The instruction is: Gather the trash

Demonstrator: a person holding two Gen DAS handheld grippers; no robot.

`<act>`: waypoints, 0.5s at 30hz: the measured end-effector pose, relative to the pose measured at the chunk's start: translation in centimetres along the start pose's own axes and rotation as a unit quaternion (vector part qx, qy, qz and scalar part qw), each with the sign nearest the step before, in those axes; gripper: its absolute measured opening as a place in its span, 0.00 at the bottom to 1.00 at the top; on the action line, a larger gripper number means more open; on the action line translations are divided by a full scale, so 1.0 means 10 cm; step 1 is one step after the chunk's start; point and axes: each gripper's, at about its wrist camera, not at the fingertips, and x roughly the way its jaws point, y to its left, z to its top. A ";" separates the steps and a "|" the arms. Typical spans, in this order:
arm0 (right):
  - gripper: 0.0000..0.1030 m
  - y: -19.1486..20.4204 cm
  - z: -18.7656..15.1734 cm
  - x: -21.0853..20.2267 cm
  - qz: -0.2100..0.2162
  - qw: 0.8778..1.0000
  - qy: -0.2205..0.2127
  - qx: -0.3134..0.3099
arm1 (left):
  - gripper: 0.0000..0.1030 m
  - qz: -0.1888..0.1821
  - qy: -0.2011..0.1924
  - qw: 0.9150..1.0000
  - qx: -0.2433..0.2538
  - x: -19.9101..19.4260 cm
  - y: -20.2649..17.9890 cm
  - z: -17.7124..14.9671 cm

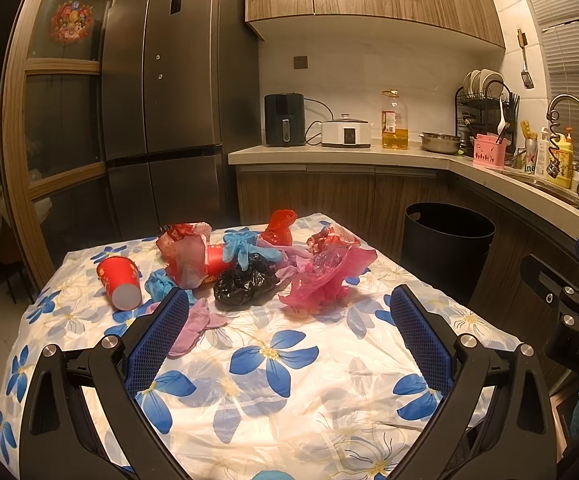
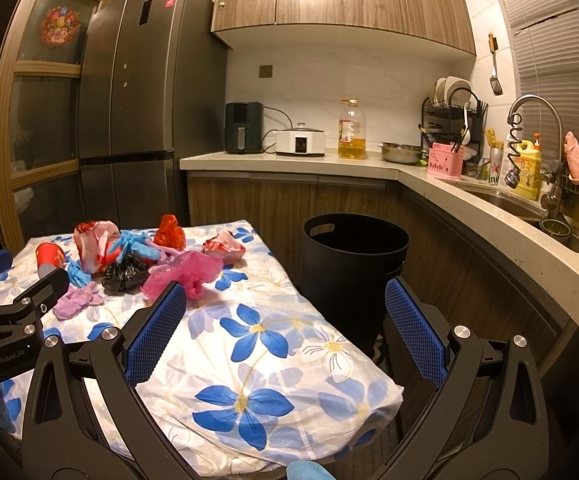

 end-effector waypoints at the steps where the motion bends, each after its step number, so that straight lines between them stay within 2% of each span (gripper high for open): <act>1: 0.95 0.00 0.00 0.00 0.000 1.000 0.000 0.000 | 0.94 0.000 0.000 1.000 0.000 0.00 0.00 0.00; 15: 0.95 0.00 0.01 0.00 0.000 1.000 -0.001 0.000 | 0.94 -0.001 0.000 1.000 0.000 0.00 -0.01 0.00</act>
